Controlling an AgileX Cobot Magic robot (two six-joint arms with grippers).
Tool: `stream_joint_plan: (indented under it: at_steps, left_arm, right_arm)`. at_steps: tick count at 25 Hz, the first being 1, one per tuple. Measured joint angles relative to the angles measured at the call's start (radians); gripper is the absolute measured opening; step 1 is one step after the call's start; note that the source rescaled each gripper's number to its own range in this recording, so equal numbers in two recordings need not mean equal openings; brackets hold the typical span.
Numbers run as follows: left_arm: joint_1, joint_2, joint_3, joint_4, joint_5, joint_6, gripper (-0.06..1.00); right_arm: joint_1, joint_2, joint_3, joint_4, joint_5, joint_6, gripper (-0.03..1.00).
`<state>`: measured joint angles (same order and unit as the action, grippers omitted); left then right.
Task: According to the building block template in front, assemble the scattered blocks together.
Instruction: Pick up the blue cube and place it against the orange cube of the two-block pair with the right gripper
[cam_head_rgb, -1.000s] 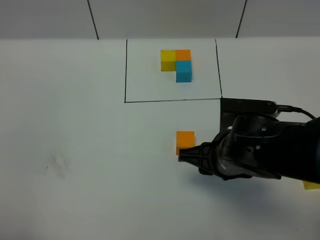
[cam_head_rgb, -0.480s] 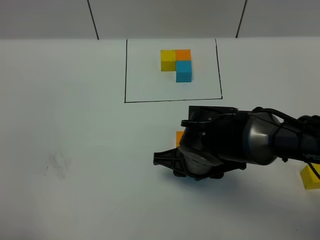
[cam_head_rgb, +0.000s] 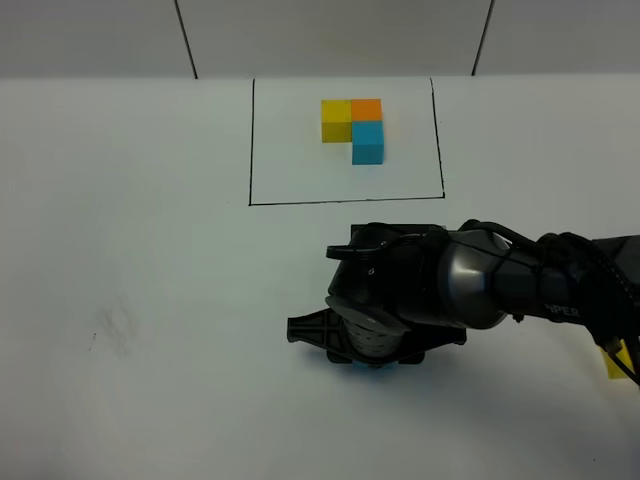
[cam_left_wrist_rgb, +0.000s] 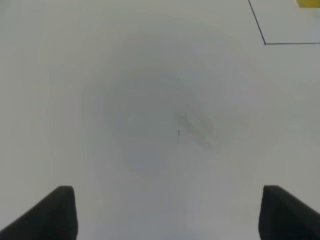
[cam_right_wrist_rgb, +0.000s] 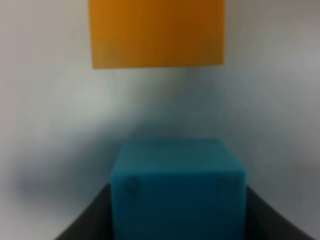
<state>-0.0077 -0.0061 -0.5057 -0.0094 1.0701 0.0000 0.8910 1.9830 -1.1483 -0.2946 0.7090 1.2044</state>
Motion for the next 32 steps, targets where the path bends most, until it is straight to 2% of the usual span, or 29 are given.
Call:
stream_joint_plan:
  at_steps: [13,20,32]
  left_arm:
    - [0.0,0.0,0.0,0.0,0.0,0.0,0.57]
    - [0.0,0.0,0.0,0.0,0.0,0.0,0.57]
    - [0.0,0.0,0.0,0.0,0.0,0.0,0.57]
  right_arm:
    - [0.0,0.02,-0.002,-0.007,-0.055,0.024,0.27]
    - [0.0,0.023,-0.002,-0.078,-0.069,0.071,0.27]
    - [0.0,0.028,-0.002,-0.132,-0.095,0.1,0.27]
